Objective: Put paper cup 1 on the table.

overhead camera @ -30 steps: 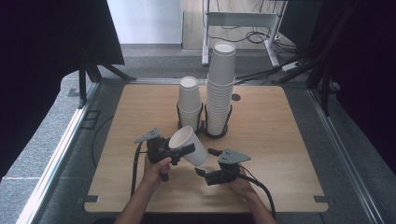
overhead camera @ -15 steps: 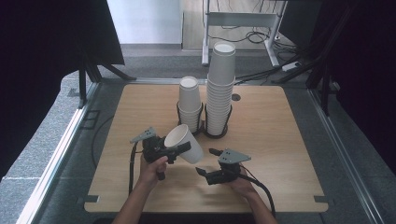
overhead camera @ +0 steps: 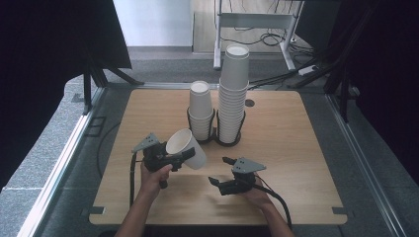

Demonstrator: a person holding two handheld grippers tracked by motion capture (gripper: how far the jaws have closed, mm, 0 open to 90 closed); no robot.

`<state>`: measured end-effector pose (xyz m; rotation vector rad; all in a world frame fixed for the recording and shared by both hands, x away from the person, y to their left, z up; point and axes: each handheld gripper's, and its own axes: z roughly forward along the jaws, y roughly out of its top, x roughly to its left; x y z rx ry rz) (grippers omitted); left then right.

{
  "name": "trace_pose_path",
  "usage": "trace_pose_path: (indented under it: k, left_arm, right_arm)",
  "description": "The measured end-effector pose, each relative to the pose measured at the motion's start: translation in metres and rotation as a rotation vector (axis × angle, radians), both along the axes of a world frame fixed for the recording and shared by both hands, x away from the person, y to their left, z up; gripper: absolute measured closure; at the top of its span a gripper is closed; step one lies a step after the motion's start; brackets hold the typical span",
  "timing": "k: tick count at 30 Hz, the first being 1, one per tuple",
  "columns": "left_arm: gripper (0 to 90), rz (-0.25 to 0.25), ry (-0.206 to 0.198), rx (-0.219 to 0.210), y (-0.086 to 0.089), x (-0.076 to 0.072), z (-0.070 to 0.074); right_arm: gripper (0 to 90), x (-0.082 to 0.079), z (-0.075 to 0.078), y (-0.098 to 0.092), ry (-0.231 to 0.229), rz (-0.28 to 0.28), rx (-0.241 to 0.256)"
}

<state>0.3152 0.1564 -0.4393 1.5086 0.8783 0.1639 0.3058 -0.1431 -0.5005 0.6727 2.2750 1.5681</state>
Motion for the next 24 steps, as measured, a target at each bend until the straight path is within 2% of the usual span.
trace_pose_path:
  k: [11,24]
  left_arm:
    - [13.3,0.075,-0.021,0.064,0.013,-0.001,0.002]
    - [13.2,0.172,-0.026,0.162,0.025,0.001,0.001]
  right_arm:
    - [11.3,0.001,0.002,-0.004,-0.005,-0.017,0.000]
    - [12.6,0.002,0.000,-0.004,0.001,-0.022,-0.011]
